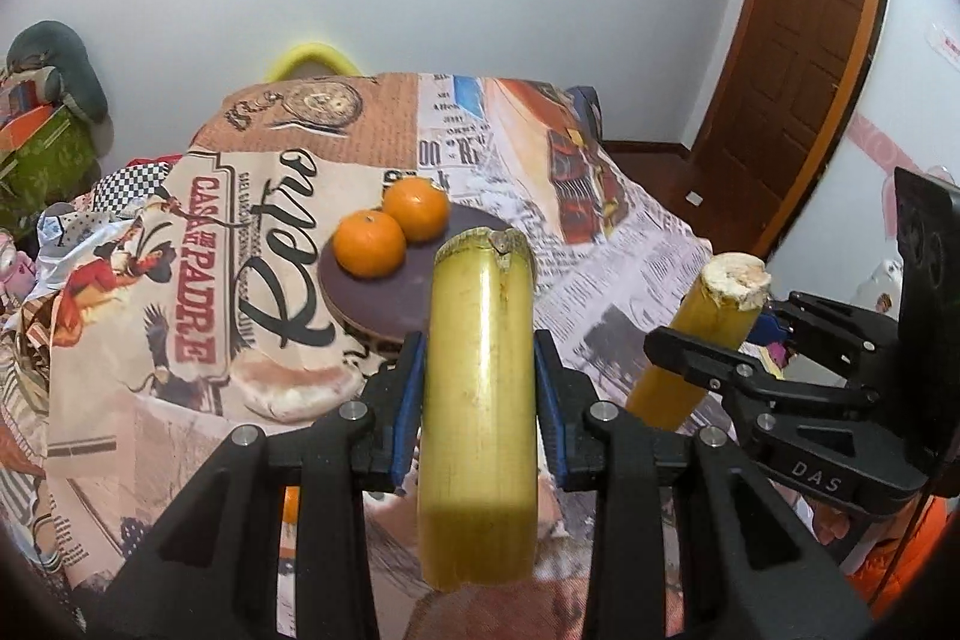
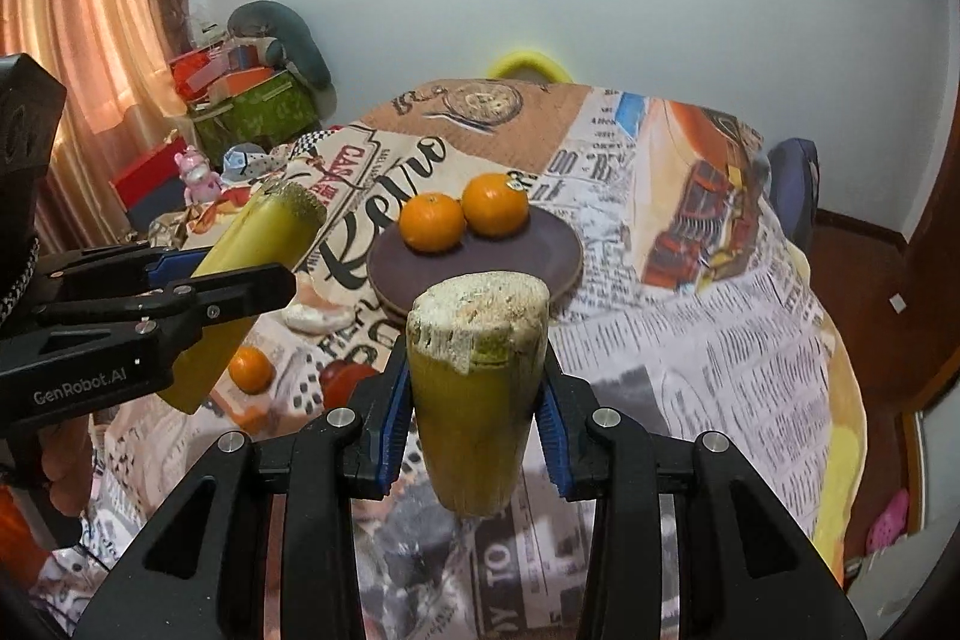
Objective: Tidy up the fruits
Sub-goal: 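Carry both corn cobs onto the plate beside the oranges and release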
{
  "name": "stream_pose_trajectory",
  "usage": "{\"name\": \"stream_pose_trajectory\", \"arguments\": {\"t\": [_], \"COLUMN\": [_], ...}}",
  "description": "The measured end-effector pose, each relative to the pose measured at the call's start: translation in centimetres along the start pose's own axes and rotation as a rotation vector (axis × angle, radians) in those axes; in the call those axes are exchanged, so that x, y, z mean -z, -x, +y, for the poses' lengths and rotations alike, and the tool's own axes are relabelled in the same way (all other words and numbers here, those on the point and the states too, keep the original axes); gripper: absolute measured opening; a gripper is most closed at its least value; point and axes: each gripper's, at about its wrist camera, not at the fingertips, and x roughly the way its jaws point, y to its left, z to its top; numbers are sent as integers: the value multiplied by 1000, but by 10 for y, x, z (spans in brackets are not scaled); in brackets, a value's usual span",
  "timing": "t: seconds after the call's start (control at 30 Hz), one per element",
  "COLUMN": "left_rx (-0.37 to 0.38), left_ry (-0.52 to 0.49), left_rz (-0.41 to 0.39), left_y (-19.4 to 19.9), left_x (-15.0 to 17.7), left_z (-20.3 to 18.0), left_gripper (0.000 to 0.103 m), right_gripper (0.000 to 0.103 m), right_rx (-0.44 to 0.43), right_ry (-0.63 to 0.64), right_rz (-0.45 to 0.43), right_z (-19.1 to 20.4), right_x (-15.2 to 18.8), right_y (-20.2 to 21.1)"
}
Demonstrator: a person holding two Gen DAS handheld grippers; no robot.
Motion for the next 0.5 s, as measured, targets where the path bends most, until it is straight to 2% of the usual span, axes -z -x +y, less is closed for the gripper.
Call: {"name": "stream_pose_trajectory", "arguments": {"t": [0.3, 0.5], "left_rx": [-41, -48], "left_ry": [21, 35], "left_rz": [-24, -9], "left_y": [-16, -41], "left_x": [-20, -33], "left_z": [20, 32], "left_gripper": [34, 34], "right_gripper": [34, 34], "right_rx": [-7, -8], "right_ry": [15, 13], "right_rz": [-6, -3], "right_z": [1, -4], "right_x": [-19, -33], "right_y": [-17, -35]}}
